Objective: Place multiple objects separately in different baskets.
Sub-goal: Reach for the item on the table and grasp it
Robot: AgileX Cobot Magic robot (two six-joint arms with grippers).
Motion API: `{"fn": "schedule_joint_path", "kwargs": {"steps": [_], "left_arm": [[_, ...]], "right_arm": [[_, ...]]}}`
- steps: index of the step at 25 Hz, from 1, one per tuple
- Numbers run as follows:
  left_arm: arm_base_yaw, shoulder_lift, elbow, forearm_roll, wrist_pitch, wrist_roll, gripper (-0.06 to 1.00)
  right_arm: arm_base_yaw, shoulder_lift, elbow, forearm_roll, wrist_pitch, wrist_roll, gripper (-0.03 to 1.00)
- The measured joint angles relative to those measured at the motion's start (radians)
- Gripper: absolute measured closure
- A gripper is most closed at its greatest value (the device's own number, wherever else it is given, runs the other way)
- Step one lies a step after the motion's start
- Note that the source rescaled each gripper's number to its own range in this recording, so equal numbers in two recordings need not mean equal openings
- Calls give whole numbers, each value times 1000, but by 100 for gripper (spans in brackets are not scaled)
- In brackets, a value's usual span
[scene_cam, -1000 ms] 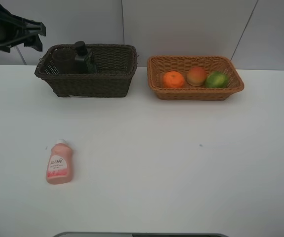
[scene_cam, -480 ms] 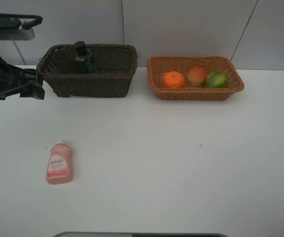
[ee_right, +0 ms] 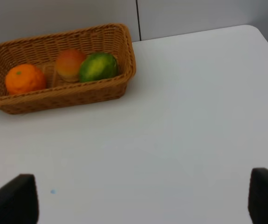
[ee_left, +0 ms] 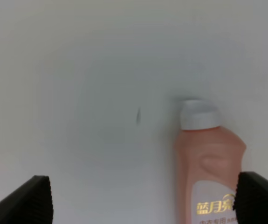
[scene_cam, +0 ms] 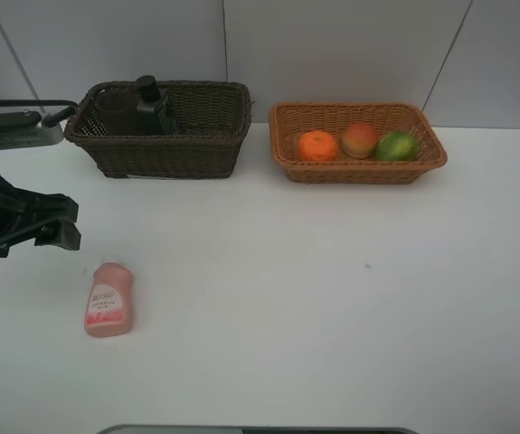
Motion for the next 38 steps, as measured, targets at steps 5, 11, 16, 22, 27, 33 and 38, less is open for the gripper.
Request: {"fn": "schedule_joint_path", "kwargs": {"steps": [5, 11, 16, 22, 27, 33, 38], "left_arm": [[-45, 45, 0, -32, -1, 0, -6], [-160, 156, -38, -64, 19, -1, -6], [-208, 245, -76, -68, 20, -41, -6], [-210, 341, -86, -70, 9, -101, -6], [-210, 404, -86, -70, -32, -114, -6], [-221, 435, -87, -70, -84, -128, -6], [-221, 448, -87, -70, -88, -138, -3]], "right_arm": [[0, 0, 0, 0, 0, 0, -3], [0, 0, 0, 0, 0, 0, -3], [0, 0, 0, 0, 0, 0, -3], [0, 0, 0, 1, 0, 0, -3], [0, 0, 0, 1, 0, 0, -3], [0, 0, 0, 1, 0, 0, -3], [0, 0, 0, 1, 0, 0, -3]]}}
